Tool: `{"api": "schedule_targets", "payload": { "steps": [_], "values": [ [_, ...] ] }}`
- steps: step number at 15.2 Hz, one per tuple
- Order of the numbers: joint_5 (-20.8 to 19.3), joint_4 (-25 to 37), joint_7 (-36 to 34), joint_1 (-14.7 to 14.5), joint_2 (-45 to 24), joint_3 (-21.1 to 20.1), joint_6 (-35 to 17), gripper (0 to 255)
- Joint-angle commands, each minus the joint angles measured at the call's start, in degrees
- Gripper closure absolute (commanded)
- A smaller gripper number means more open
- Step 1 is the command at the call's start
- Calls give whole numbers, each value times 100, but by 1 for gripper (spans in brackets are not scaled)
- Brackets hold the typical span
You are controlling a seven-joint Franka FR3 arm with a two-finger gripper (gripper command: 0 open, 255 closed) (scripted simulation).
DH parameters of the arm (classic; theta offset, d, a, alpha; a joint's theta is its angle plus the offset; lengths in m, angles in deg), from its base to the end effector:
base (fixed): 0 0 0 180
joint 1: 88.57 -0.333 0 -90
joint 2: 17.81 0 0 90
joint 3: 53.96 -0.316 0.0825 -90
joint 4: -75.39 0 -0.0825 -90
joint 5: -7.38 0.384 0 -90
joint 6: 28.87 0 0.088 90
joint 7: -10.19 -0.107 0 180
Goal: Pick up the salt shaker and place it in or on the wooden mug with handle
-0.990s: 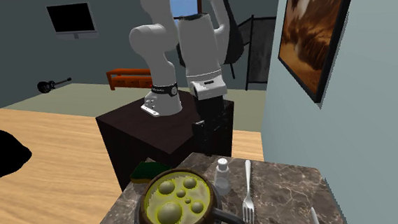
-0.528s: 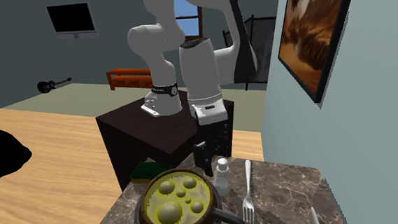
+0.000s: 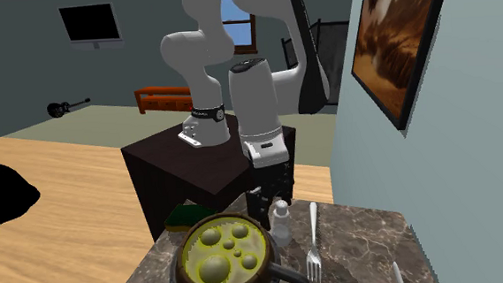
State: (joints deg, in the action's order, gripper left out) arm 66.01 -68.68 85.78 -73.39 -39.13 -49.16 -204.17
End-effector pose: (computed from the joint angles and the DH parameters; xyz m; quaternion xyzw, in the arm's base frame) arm 0.3871 -0.2158 0.1495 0.9940 -0.0173 0.1072 0.0148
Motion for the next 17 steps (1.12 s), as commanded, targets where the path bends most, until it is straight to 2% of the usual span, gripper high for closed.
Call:
{"api": "schedule_targets", "payload": {
  "steps": [1,2,3,12,17],
  "values": [
    [5,2,5,4,-3,-5,-2,0],
    [2,1,2,1,-1,-2,-1,0],
    [2,1,2,1,-1,-2,-1,255],
    [5,2,5,4,-3,-5,-2,255],
    [-852,-268,-806,-602,483,716,288,255]
  ]
}}
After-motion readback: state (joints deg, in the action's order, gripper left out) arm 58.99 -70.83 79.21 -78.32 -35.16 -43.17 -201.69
